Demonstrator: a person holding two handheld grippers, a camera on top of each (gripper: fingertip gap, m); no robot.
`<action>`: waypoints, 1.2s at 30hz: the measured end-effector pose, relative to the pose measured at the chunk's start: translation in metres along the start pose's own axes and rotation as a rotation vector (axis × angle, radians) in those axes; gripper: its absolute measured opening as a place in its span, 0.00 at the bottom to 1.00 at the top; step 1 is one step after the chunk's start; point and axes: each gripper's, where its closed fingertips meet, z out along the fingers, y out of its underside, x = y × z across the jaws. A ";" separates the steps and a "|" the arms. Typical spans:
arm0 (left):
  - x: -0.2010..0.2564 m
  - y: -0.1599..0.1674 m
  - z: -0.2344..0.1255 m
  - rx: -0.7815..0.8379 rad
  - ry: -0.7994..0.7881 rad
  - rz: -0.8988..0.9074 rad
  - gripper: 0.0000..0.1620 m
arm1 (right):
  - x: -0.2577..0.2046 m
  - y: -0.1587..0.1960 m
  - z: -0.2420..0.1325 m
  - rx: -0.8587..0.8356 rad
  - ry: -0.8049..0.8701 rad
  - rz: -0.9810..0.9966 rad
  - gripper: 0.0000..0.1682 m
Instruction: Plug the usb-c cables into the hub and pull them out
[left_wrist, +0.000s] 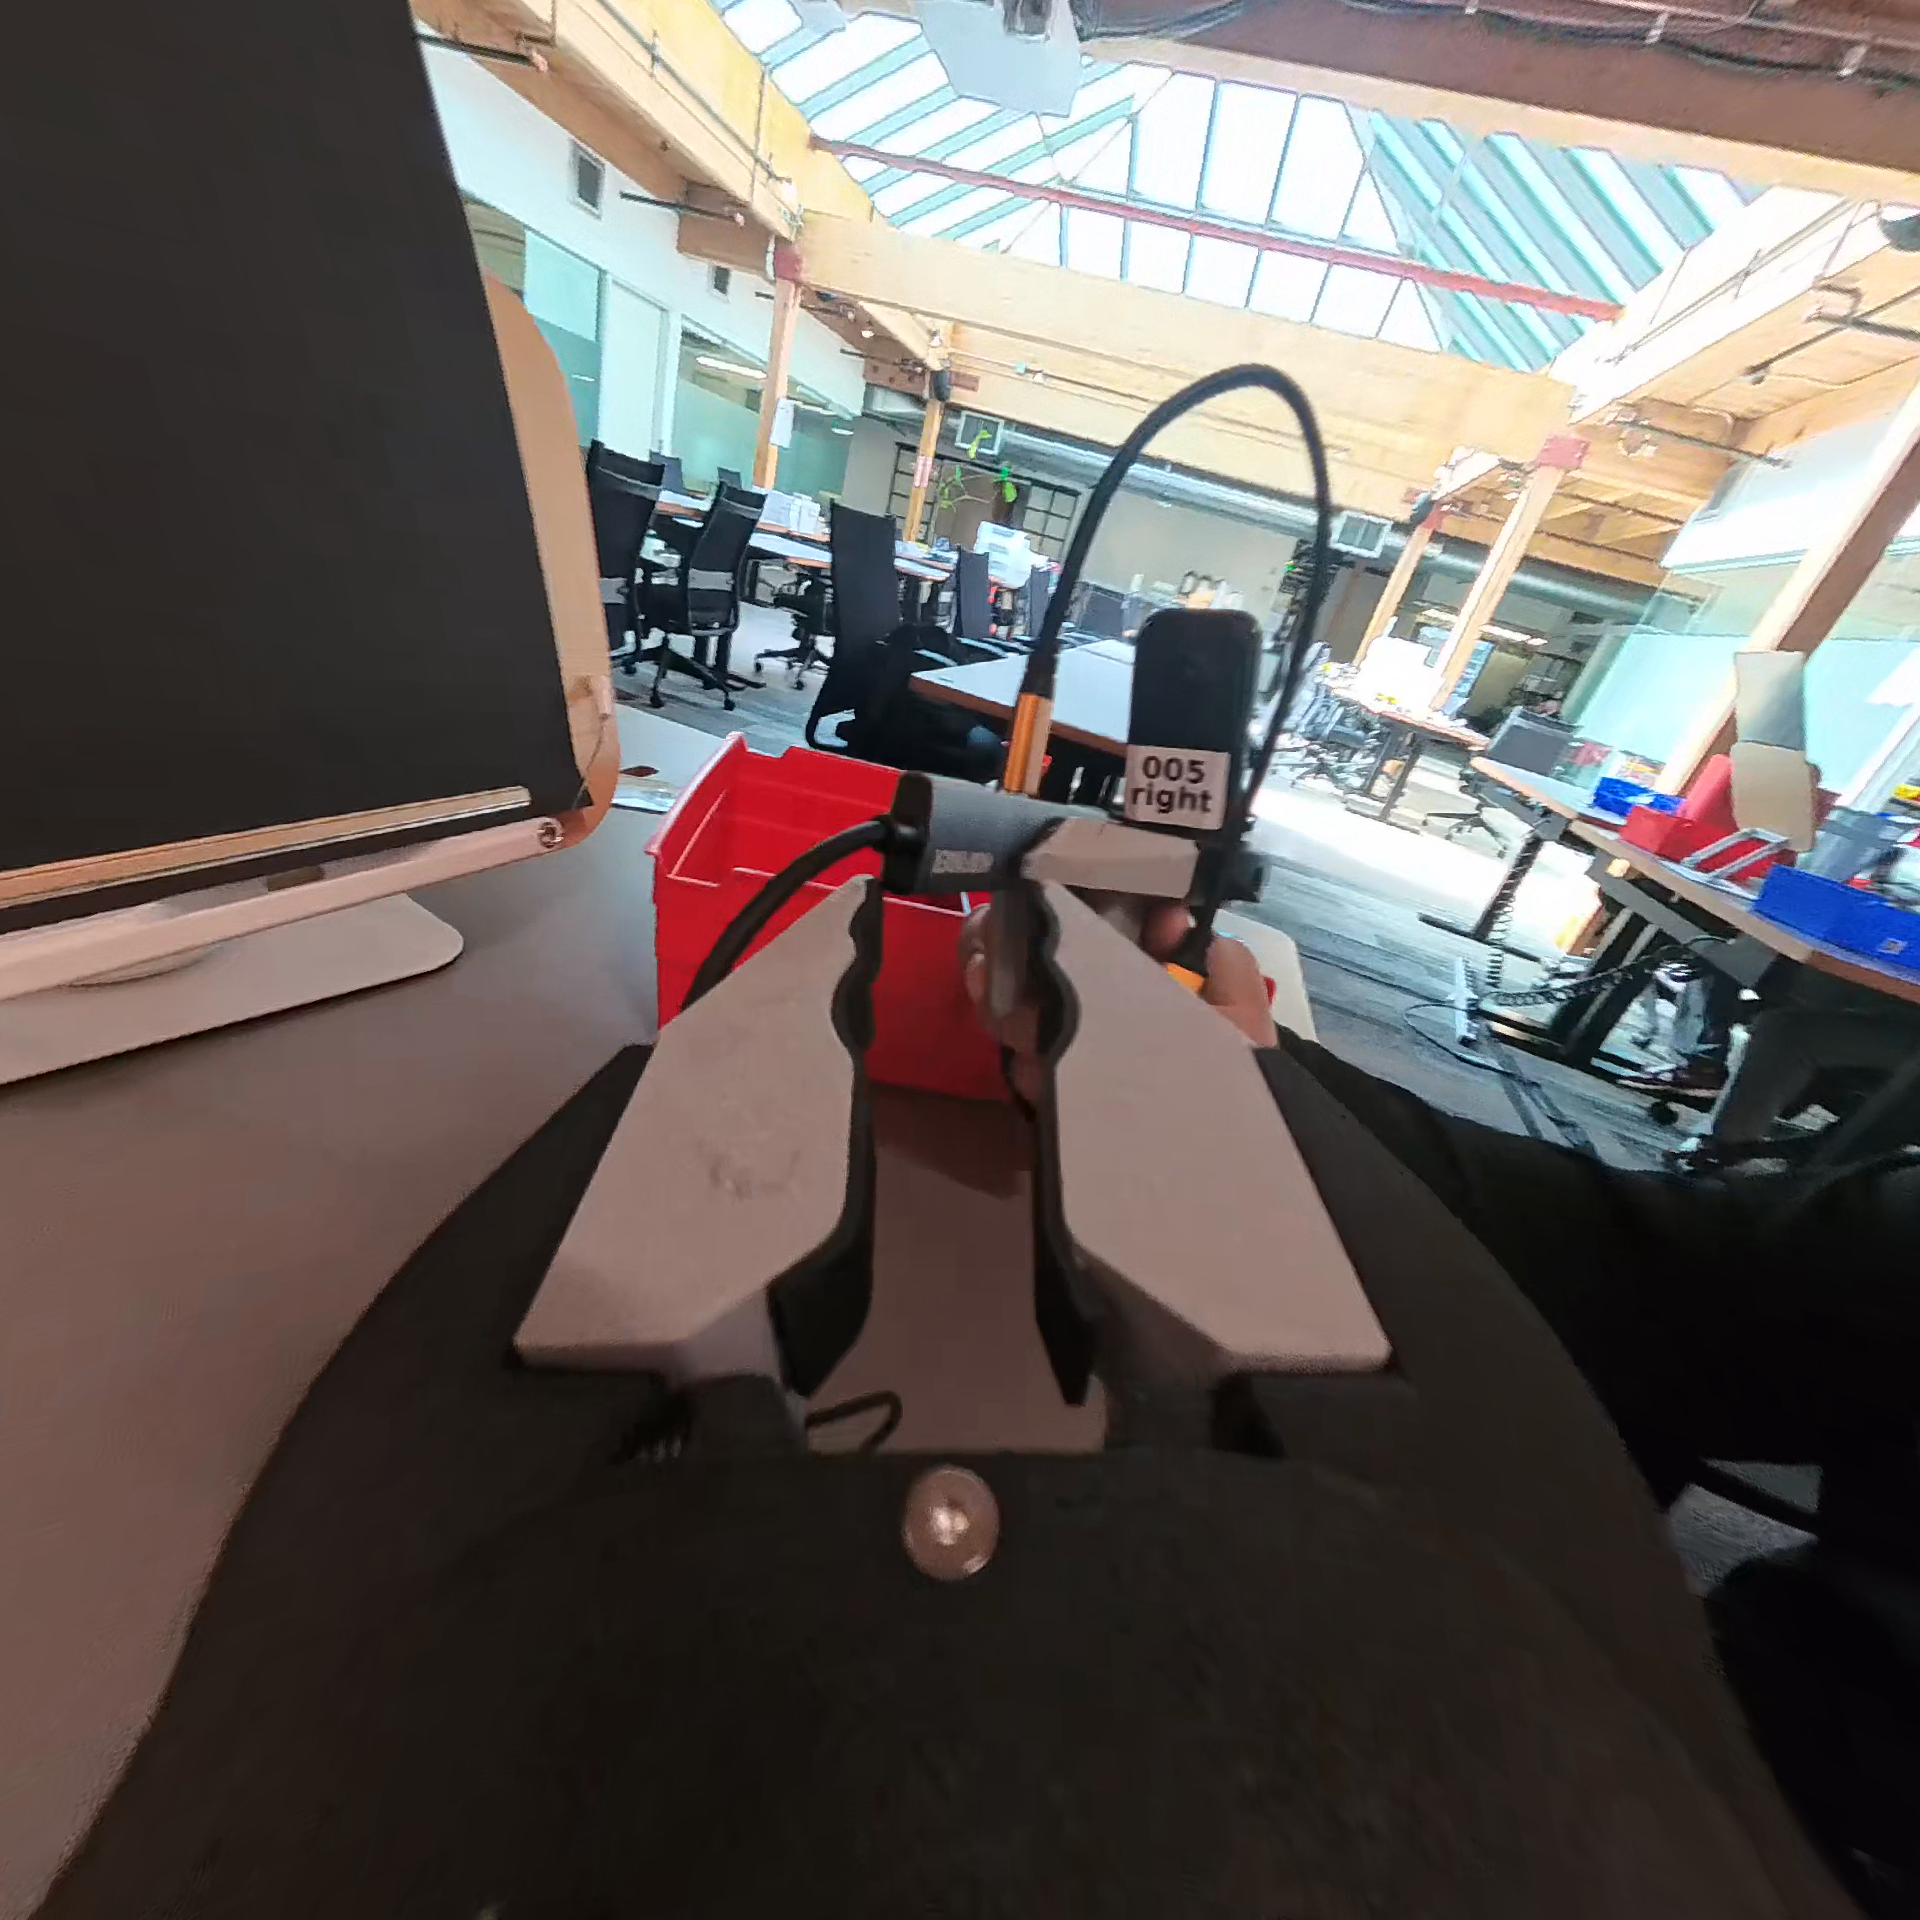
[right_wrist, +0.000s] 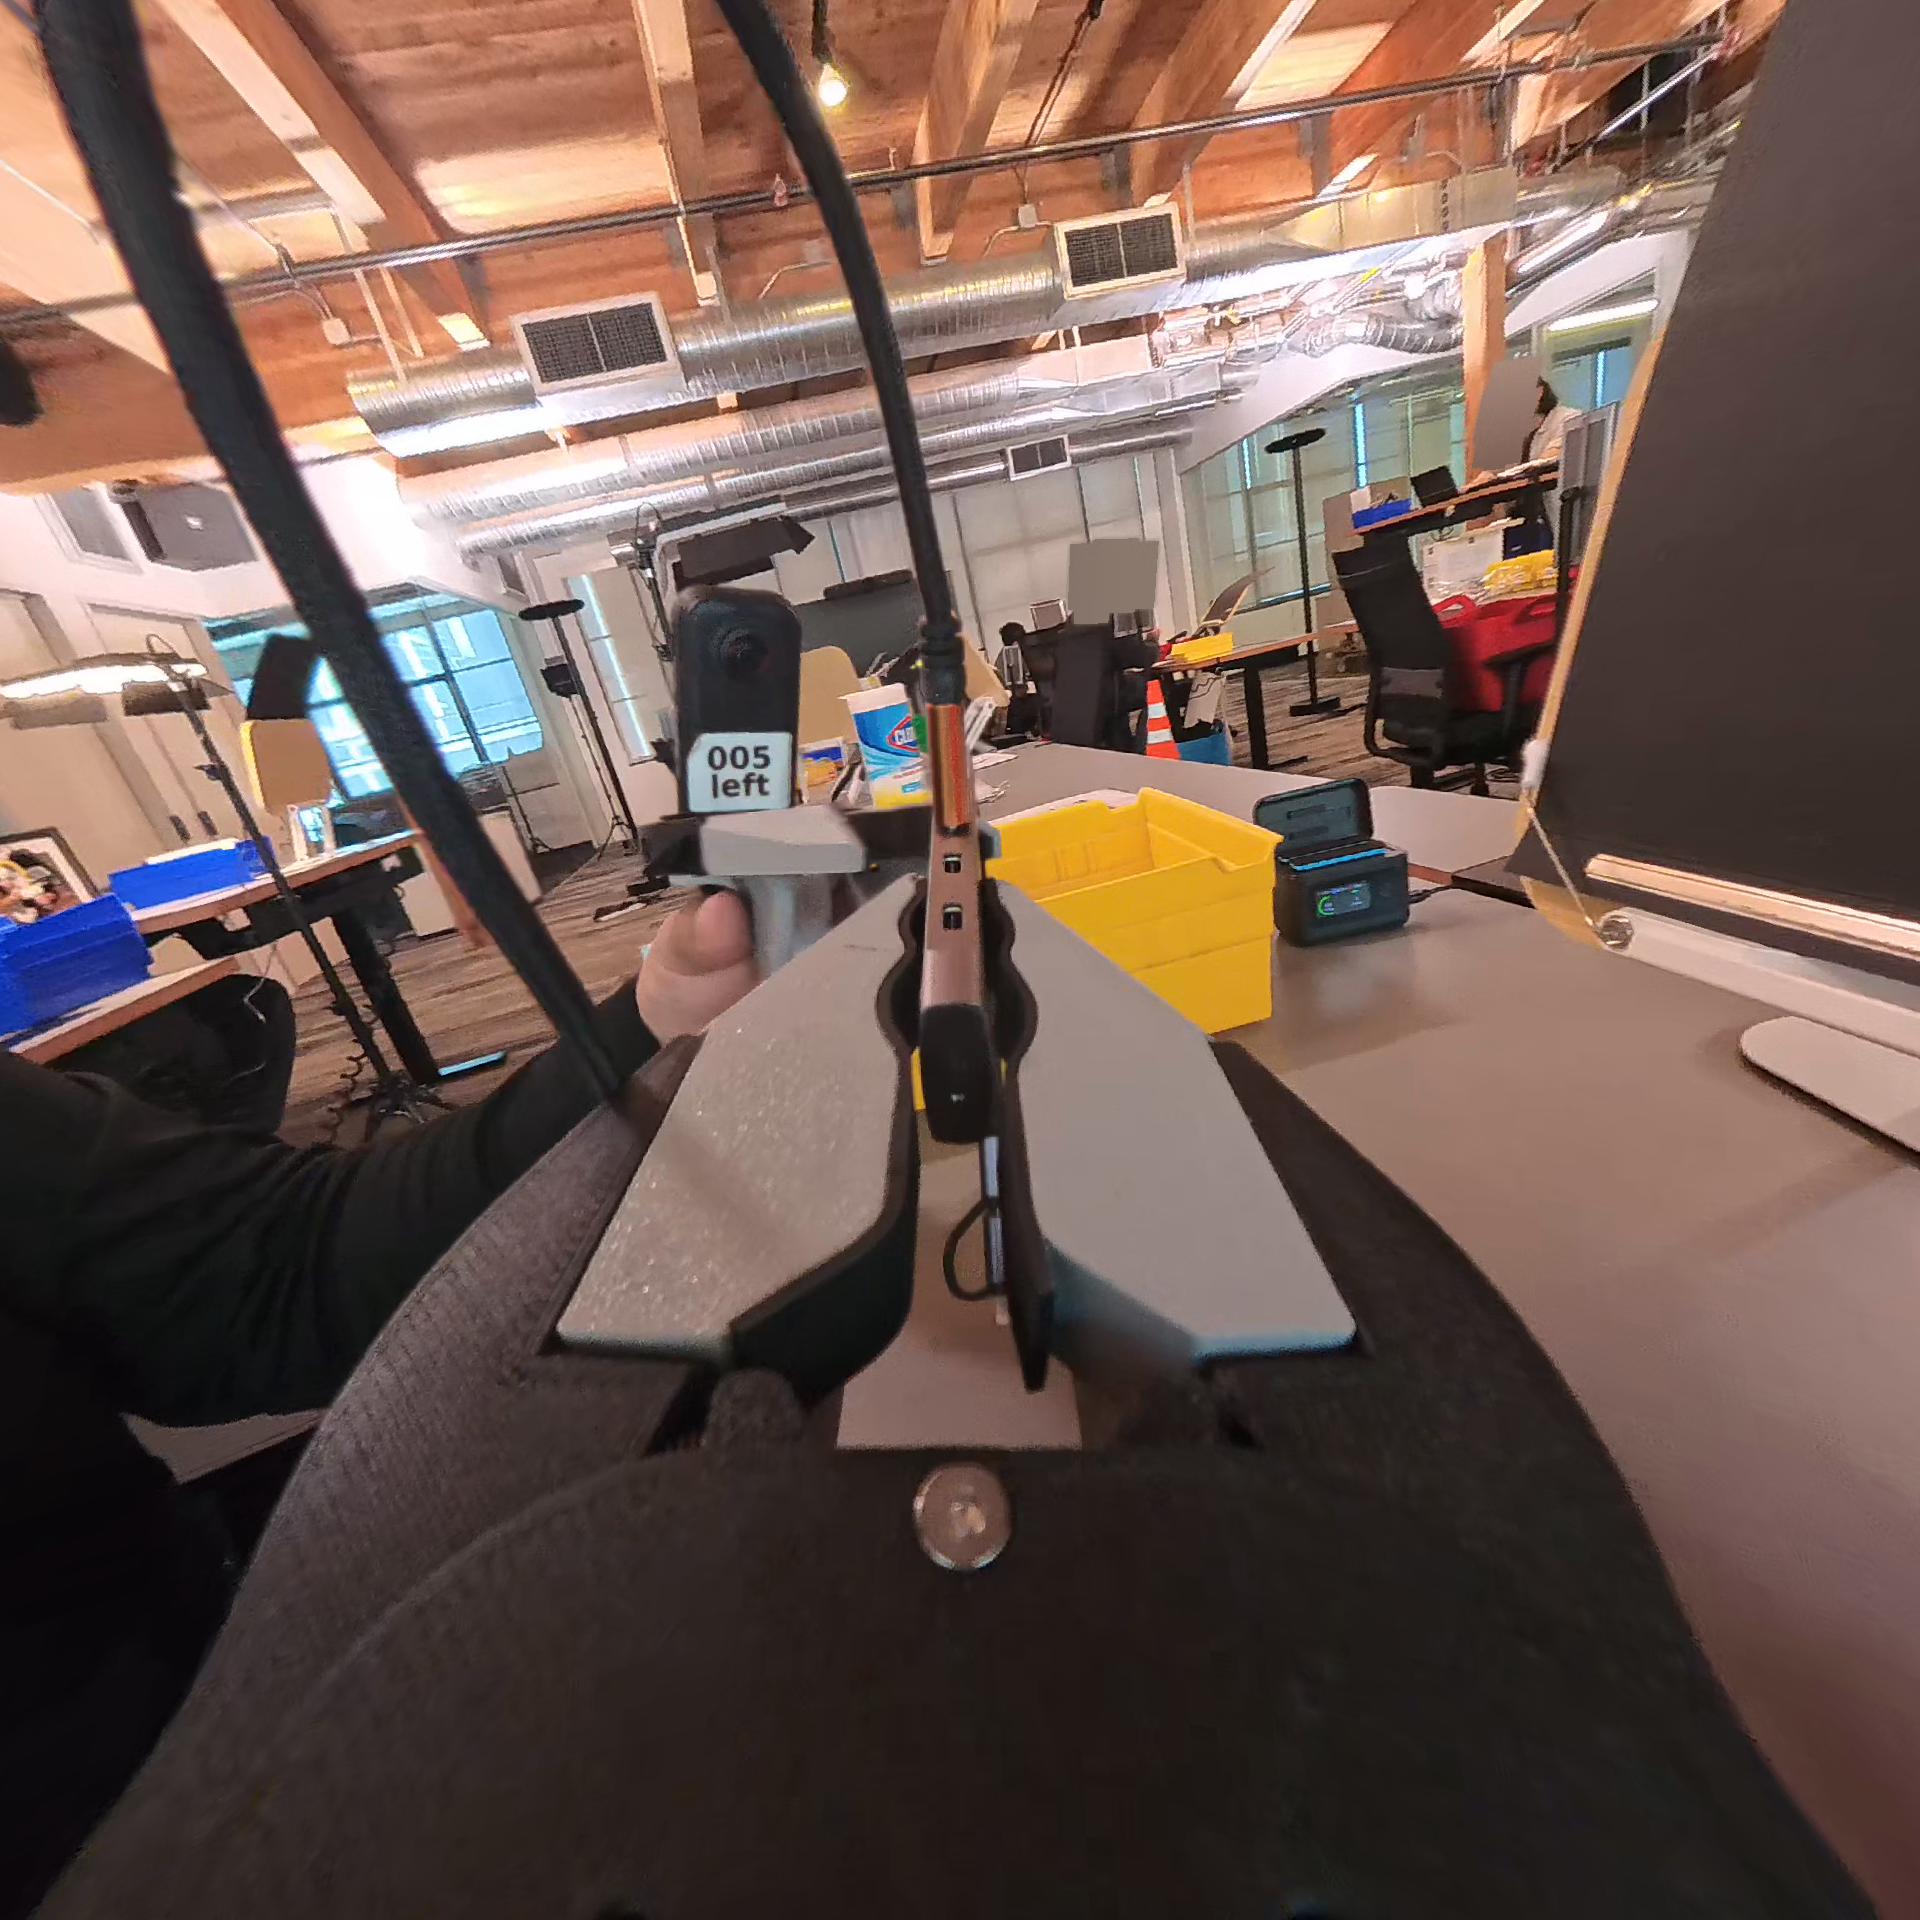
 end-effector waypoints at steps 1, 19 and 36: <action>0.002 0.001 0.000 0.006 0.020 -0.008 0.19 | 0.001 -0.001 0.000 0.009 0.006 -0.006 0.03; 0.016 0.012 0.002 0.035 0.110 -0.042 0.07 | -0.022 0.019 0.008 -0.088 -0.203 0.136 0.04; -0.028 -0.009 -0.018 0.050 -0.315 0.429 0.05 | 0.053 0.001 -0.018 -0.068 0.407 -0.120 0.22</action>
